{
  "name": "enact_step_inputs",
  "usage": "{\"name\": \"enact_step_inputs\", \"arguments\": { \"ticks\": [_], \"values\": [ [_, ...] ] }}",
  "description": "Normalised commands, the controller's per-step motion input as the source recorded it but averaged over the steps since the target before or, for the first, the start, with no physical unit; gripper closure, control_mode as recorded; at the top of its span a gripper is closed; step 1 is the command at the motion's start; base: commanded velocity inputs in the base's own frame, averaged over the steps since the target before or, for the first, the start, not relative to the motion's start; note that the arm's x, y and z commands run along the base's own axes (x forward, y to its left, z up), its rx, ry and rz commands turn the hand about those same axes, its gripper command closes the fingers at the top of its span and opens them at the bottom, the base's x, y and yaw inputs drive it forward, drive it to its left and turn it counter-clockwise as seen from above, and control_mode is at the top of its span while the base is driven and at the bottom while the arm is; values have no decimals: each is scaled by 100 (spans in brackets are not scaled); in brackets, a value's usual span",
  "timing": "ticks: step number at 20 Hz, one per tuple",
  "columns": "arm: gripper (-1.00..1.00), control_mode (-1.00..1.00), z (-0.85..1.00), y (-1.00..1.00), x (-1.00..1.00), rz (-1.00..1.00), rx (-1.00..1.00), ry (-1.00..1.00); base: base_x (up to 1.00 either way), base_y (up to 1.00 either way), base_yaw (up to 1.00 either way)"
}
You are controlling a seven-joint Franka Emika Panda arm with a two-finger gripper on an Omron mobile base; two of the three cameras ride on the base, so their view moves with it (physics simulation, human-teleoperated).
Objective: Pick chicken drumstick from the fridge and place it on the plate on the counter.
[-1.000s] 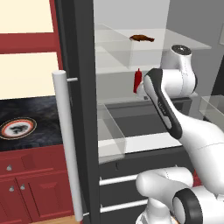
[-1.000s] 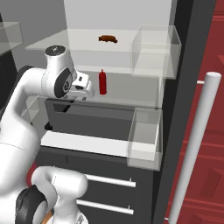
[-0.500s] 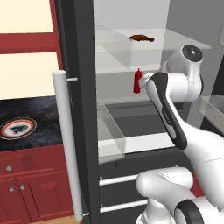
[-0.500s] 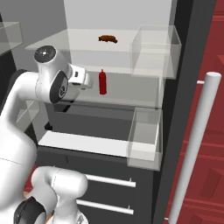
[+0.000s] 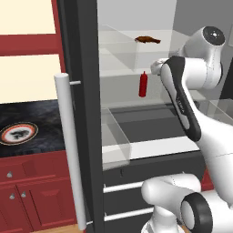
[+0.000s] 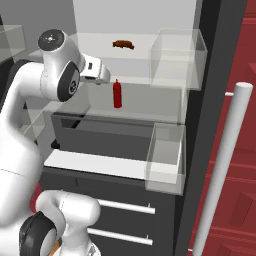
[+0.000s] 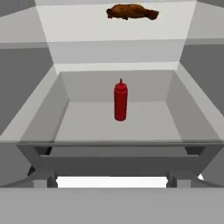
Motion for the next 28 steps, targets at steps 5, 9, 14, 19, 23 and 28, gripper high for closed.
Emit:
{"name": "enact_step_inputs", "arguments": {
  "ticks": [5,9,14,19,23,28],
  "values": [
    [-100,-100,50,-9,8,0,0,-7,0,0,0],
    [-100,-100,35,-1,27,-4,0,-3,0,0,0],
    [-100,-100,38,0,27,-14,2,-2,0,0,0],
    [-100,-100,31,0,27,-13,5,-3,0,0,0],
    [-100,-100,6,0,29,-9,6,-4,0,0,0],
    [-100,-100,-2,-1,33,-6,4,0,0,0,0]
  ]
}}
